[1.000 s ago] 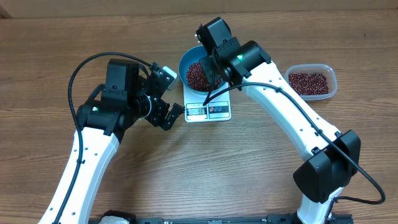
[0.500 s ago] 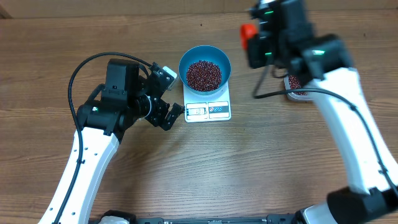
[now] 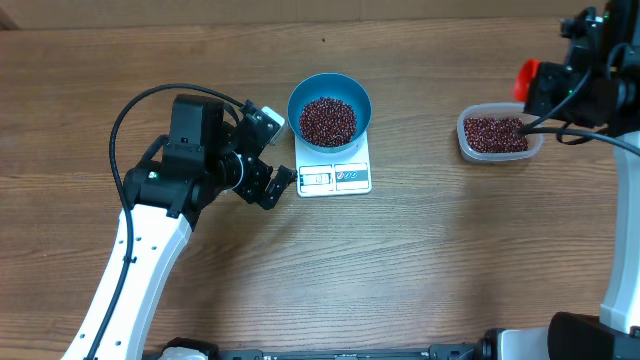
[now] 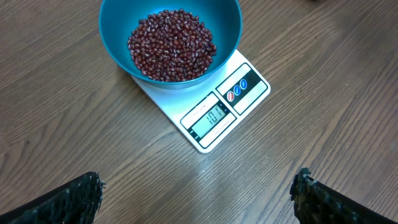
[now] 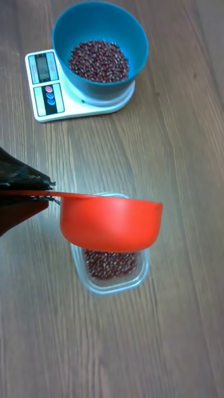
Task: Scoop item into bowl and weigh 150g on scale
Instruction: 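Move the empty scoop back over the bean tub with the right gripper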
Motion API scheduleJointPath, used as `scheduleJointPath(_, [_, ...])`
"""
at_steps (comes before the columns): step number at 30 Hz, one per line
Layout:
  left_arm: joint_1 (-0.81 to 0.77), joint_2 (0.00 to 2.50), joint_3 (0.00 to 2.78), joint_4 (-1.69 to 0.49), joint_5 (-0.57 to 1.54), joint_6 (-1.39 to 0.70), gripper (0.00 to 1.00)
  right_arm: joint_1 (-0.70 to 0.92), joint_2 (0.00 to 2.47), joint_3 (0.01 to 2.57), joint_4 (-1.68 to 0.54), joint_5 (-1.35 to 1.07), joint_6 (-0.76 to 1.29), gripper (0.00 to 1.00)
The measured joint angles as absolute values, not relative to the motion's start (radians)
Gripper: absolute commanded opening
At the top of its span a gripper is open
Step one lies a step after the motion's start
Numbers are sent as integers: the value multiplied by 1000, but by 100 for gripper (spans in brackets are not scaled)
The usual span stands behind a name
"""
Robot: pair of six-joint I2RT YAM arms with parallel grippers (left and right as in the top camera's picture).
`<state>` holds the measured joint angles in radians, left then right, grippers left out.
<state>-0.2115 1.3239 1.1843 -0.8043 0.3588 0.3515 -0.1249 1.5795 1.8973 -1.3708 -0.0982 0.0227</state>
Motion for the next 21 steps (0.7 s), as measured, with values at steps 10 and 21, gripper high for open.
scheduleJointPath(10, [-212, 1324, 1184, -804, 359, 352, 99, -125, 1579, 1897, -1406, -97, 23, 4])
scheduleJointPath(21, [-212, 1324, 1184, -804, 359, 352, 100, -125, 1580, 1897, -1484, -97, 97, 4])
